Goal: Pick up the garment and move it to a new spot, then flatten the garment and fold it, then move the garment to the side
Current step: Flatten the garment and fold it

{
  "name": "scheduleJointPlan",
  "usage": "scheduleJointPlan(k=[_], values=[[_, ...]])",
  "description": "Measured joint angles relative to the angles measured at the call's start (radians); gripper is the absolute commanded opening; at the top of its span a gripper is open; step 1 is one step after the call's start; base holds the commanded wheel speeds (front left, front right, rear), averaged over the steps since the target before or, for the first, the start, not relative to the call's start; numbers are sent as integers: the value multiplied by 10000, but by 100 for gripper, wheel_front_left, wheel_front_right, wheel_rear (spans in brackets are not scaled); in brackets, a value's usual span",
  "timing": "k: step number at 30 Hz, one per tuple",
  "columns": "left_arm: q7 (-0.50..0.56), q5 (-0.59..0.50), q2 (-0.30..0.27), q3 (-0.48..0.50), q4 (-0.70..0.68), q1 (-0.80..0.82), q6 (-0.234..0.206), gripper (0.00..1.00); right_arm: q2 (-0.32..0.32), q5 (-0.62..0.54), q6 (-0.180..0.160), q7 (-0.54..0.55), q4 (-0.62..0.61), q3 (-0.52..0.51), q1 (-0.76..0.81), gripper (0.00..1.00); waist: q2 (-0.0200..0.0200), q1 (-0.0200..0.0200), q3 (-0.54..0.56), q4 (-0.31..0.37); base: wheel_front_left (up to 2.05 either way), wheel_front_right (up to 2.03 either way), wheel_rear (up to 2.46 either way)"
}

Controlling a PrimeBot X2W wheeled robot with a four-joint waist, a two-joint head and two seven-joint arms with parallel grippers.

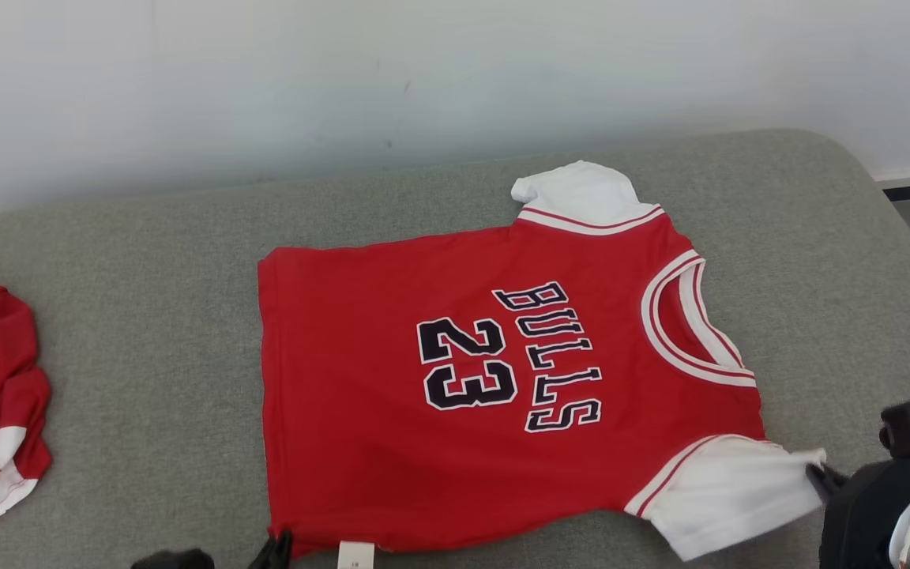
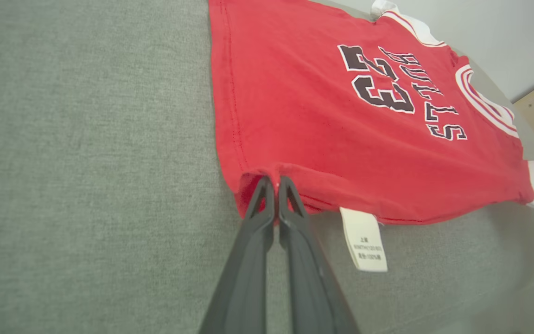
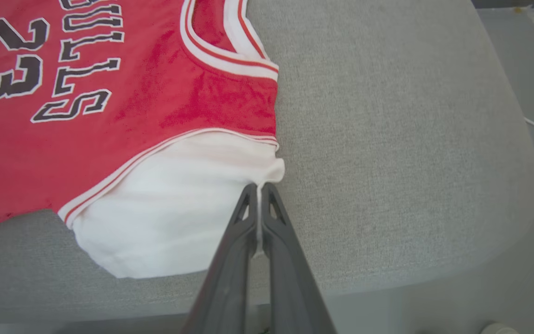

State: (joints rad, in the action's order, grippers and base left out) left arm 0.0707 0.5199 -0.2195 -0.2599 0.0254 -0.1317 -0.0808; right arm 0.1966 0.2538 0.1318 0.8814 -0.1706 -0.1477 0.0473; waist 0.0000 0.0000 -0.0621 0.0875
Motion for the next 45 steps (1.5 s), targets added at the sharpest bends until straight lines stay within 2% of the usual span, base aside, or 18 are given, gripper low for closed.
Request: scheduleJointPlan(k=[3, 9, 16, 29, 37, 45], values=[[127, -155, 36, -42, -58, 610, -150, 0, 332, -4, 0, -458, -33, 222, -639, 0, 0, 1, -165, -70, 0, 0, 0], [709, -36, 221, -121, 23, 1730, -173, 0, 744, 79, 0, -817, 579, 686, -1704, 0, 1, 2, -365, -269, 0, 0, 0], [886, 125, 318, -84, 568, 2791, -144, 0, 882, 299, 0, -1124, 1379, 926, -2761, 0, 0, 2, -575, -410, 0, 0, 0], [324, -155, 508, 81, 2136, 4443, -391, 0, 930, 525, 0, -2176, 3016, 1526, -4403, 0, 1, 3, -1339, -449, 0, 0, 0], [2, -192, 573, 29, 2698, 4933, -336, 0, 961, 462, 0, -3281, 3831, 1559, -5245, 0, 1, 2, -1780, -517, 0, 0, 0], [-265, -192, 625, 4, 3037, 5140, -318, 0, 957, 359, 0, -3802, 4633, 1778, -5829, 0, 1, 2, -1959, -670, 0, 0, 0]])
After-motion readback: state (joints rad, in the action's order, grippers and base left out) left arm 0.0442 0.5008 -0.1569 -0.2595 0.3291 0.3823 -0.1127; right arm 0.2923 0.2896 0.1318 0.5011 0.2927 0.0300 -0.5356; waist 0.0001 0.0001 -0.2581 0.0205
